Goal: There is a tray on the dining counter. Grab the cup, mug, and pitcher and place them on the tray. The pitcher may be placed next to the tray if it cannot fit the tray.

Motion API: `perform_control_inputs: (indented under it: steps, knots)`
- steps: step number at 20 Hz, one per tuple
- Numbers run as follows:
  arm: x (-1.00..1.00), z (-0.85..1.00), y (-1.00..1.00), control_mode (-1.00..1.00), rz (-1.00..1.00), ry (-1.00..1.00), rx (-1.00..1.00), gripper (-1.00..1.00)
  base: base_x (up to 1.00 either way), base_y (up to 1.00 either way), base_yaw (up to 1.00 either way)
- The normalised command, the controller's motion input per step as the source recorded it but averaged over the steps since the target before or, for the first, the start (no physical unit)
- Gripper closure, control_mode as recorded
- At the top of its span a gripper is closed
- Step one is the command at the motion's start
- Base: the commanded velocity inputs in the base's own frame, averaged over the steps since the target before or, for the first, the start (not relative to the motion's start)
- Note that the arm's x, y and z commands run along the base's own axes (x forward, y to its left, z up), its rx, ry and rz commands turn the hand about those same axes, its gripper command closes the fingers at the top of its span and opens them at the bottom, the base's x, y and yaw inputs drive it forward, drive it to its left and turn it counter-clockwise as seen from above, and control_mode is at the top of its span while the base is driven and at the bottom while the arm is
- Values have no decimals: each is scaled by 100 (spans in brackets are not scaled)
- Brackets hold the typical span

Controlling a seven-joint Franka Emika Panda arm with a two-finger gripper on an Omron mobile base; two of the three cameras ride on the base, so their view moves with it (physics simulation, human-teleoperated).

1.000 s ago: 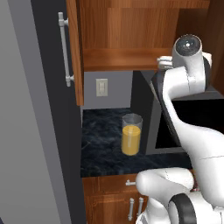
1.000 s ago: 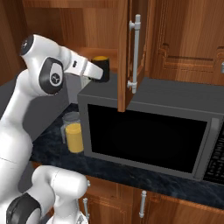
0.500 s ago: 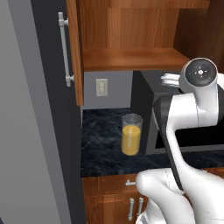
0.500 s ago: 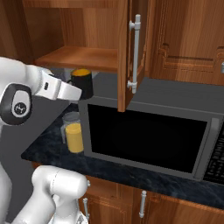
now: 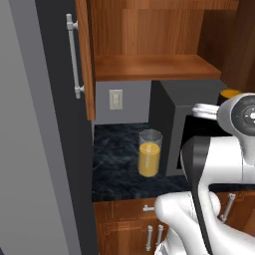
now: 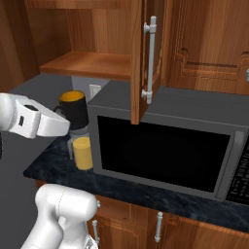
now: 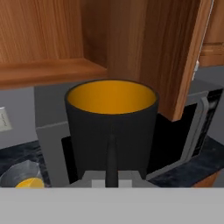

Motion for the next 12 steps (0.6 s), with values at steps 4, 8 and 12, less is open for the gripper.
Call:
perform_control_inputs:
  steps: [4, 8, 12]
  knots:
    - [-41, 0, 5, -100, 0, 0, 0, 100, 0, 0, 0]
    - [0, 0, 0, 100, 0, 0, 0, 100, -90, 0, 0]
    - [0, 0, 0, 100, 0, 0, 0, 100, -100, 0, 0]
